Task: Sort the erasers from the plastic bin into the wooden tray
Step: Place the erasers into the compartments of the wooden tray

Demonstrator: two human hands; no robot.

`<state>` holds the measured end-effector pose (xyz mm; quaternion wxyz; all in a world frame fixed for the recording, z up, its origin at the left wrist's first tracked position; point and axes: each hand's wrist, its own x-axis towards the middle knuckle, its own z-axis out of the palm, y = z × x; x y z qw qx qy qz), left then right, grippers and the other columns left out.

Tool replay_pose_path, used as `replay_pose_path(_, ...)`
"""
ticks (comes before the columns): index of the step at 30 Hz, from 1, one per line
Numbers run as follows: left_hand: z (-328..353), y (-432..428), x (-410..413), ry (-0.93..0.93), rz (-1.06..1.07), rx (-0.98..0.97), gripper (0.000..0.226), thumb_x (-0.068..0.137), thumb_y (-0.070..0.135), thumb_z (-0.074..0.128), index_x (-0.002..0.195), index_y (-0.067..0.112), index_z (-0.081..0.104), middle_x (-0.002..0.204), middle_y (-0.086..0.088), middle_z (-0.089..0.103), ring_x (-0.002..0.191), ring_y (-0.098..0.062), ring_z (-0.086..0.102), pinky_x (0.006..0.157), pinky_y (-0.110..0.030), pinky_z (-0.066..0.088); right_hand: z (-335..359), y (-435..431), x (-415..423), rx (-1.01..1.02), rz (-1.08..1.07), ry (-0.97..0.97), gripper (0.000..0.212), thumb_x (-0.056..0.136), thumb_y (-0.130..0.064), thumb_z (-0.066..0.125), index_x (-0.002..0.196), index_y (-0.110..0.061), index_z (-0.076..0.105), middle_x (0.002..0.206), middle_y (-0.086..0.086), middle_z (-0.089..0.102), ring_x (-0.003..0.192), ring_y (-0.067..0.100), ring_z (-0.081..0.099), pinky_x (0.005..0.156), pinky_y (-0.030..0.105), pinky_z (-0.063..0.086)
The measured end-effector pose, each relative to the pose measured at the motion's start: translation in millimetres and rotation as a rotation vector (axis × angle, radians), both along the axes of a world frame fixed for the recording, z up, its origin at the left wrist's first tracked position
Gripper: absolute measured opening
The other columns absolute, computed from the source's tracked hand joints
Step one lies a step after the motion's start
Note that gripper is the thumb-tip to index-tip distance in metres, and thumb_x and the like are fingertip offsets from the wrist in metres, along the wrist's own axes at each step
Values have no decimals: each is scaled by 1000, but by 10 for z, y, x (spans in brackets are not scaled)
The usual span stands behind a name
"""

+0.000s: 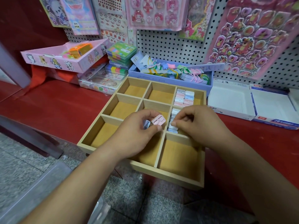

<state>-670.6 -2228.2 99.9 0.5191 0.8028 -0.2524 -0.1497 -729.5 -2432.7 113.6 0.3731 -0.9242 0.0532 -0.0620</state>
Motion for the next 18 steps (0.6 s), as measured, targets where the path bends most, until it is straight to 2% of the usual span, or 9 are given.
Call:
replay_pose_path(1,-3,-3,2,6,-14,-5,24,92,17,73,112,29,69,98,14,71,95,-6,67,99,-35,50,25,14,-20,52,23,-67,9,83,-26,81,83,-33,76,77,-21,68,70,2,62,60,13,45)
replay_pose_path(2,-3,-11,1,33,-24,-24,28,91,15,73,116,28,68,97,12,71,89,-5,66,94,-33,50,49,28,-39,82,67,-111,19,83,-23,82,92,-38,75,83,-19,69,74,4,62,63,12,45)
replay_pose_path(4,9,-31,-18,111,-32,-84,31,91,9,73,117,21,62,93,4,69,71,-5,61,74,-25,48,75,65,-63,59,185,-157,35,81,-17,84,106,-40,73,94,-16,68,83,8,63,71,14,47)
replay_pose_path(7,41,-60,-63,148,-39,-127,24,92,6,70,106,16,54,87,0,65,59,-8,52,53,-13,40,45,117,-81,-14,256,-205,29,82,-18,84,106,-32,76,100,-15,68,91,7,63,78,19,48)
replay_pose_path(9,37,-76,-56,122,-37,-125,20,94,10,69,104,17,53,85,5,65,59,-4,54,52,-12,39,32,101,-92,-15,171,-209,23,83,-22,83,101,-33,75,92,-17,66,85,3,61,72,19,46)
replay_pose_path(11,29,-82,-39,96,-6,-125,19,94,14,67,103,20,51,89,6,65,62,0,54,59,-13,40,33,9,-105,-9,6,-171,19,84,-29,81,99,-35,71,82,-19,63,76,-1,59,66,19,44)
replay_pose_path(13,28,-80,-29,104,41,-92,21,83,22,59,100,27,49,90,3,61,58,-6,49,60,-25,39,18,-120,-103,-30,-148,-92,19,86,-34,79,101,-32,69,77,-15,60,66,1,59,62,23,46)
replay_pose_path(15,31,-78,-29,153,90,-61,22,76,26,52,96,35,49,83,1,55,53,-9,42,57,-32,35,-21,-215,-91,-173,-203,-18,20,86,-38,78,101,-28,70,83,-13,60,76,6,59,69,29,46)
replay_pose_path(18,44,-92,-30,162,111,-16,27,87,18,49,94,44,48,102,-4,56,63,-8,48,63,-29,39,-66,-213,-61,-324,-198,67,23,84,-42,78,102,-29,71,98,-7,57,99,16,52,85,34,43)
